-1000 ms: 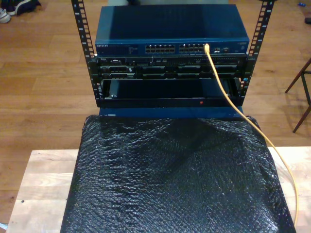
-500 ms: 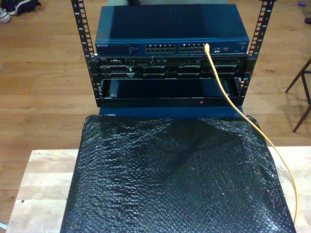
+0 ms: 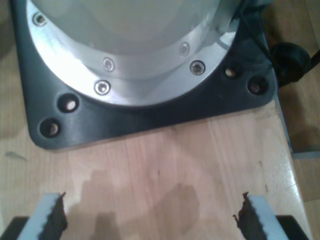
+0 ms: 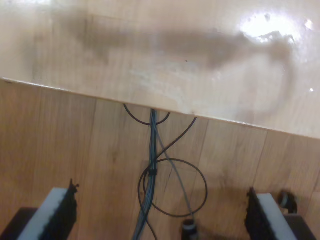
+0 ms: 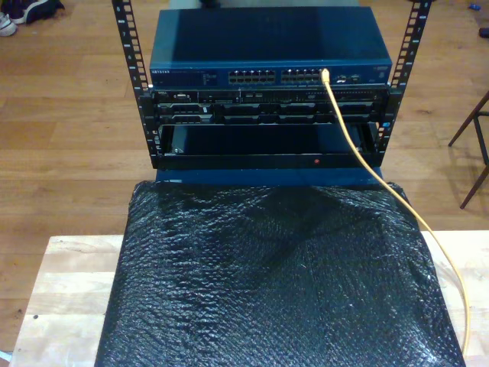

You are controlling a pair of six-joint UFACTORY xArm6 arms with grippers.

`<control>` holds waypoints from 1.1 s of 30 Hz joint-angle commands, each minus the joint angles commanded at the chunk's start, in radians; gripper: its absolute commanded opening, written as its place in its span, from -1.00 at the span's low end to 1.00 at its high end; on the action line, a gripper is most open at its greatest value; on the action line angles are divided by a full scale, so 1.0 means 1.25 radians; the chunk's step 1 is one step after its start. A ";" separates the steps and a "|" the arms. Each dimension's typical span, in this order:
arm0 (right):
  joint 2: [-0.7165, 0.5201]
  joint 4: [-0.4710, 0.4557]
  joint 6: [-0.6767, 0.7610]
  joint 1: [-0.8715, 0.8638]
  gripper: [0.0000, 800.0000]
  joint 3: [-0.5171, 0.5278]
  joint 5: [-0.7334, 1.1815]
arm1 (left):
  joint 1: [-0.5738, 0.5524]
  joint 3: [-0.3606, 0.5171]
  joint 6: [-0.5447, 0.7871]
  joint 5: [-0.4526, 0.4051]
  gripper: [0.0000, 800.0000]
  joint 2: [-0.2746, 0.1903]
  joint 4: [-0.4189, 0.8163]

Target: Grab the cable and plug it in

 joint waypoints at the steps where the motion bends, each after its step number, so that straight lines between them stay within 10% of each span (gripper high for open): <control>1: -0.001 0.000 -0.018 -0.014 0.99 0.004 0.000 | 0.000 0.001 0.000 0.000 1.00 0.000 0.000; 33: -0.041 -0.096 -0.139 -0.199 1.00 0.137 -0.007 | 0.000 0.001 0.000 0.000 1.00 -0.001 0.000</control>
